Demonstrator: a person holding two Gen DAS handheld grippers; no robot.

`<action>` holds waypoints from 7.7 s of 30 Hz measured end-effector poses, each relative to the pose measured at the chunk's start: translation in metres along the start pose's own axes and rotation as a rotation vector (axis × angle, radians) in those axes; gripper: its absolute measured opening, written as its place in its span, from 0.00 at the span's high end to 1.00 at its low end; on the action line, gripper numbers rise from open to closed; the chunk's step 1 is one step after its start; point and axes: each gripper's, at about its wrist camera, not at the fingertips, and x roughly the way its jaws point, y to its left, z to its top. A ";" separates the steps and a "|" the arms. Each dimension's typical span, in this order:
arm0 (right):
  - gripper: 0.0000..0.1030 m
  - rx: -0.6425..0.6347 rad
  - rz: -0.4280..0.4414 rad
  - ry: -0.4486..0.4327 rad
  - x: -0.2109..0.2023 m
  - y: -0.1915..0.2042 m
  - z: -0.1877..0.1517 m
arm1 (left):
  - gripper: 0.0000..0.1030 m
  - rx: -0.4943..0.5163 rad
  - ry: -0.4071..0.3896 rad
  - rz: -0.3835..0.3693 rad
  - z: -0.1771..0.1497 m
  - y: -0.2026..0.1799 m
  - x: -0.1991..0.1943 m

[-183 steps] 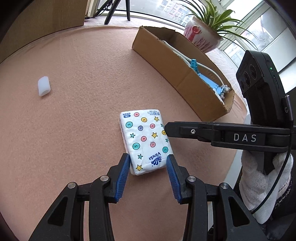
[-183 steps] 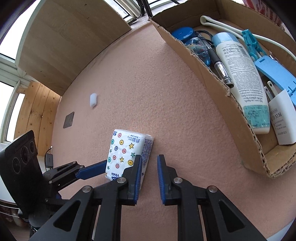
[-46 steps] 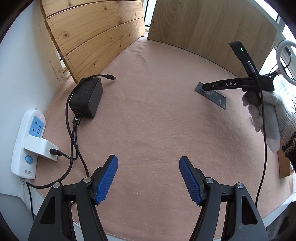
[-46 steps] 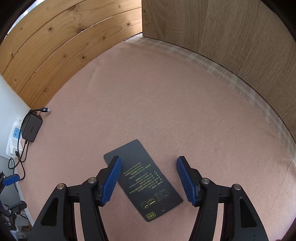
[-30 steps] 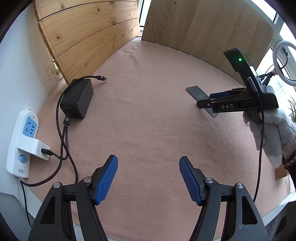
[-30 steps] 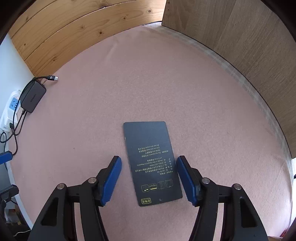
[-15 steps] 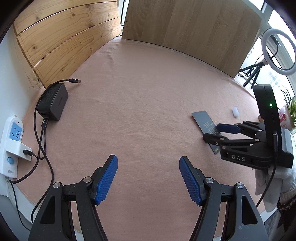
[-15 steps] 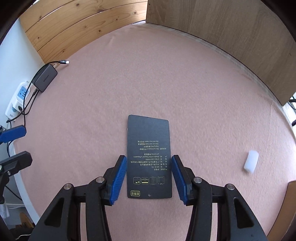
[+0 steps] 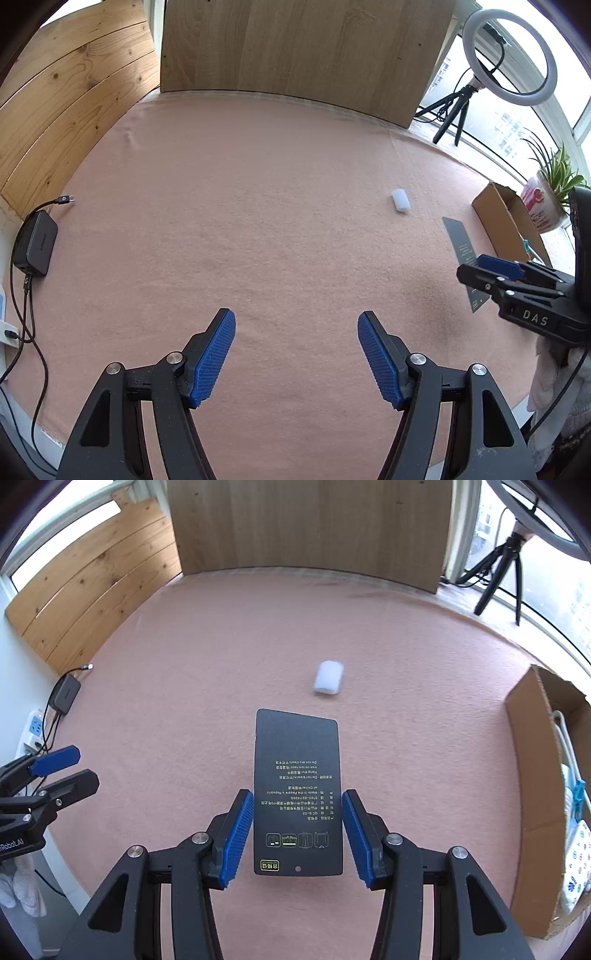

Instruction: Organize objects

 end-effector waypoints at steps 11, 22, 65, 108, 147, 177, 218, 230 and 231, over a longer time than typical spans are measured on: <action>0.56 0.162 -0.186 -0.135 -0.064 -0.117 0.002 | 0.30 0.067 -0.004 -0.035 0.017 -0.069 0.017; 0.56 0.253 -0.275 -0.176 -0.085 -0.203 -0.002 | 0.30 0.079 0.001 -0.034 0.023 -0.104 0.031; 0.32 0.250 -0.105 -0.185 -0.087 -0.124 -0.021 | 0.30 0.127 0.012 0.005 0.085 -0.131 0.079; 0.32 0.429 -0.221 -0.203 -0.141 -0.181 -0.086 | 0.88 0.101 0.025 -0.084 0.133 -0.153 0.100; 0.32 0.525 -0.245 -0.231 -0.162 -0.223 -0.118 | 0.13 0.433 -0.106 -0.267 0.107 -0.383 0.040; 0.32 0.365 -0.179 -0.237 -0.109 -0.076 -0.050 | 0.12 0.139 -0.139 0.045 0.058 -0.114 -0.026; 0.32 0.248 -0.231 -0.281 -0.096 -0.001 -0.024 | 0.12 0.113 -0.110 0.082 0.041 -0.070 -0.039; 0.32 0.248 -0.221 -0.272 -0.094 -0.002 -0.024 | 0.12 0.112 -0.110 0.092 0.042 -0.068 -0.037; 0.32 0.247 -0.221 -0.270 -0.093 -0.002 -0.025 | 0.12 0.111 -0.110 0.093 0.042 -0.068 -0.037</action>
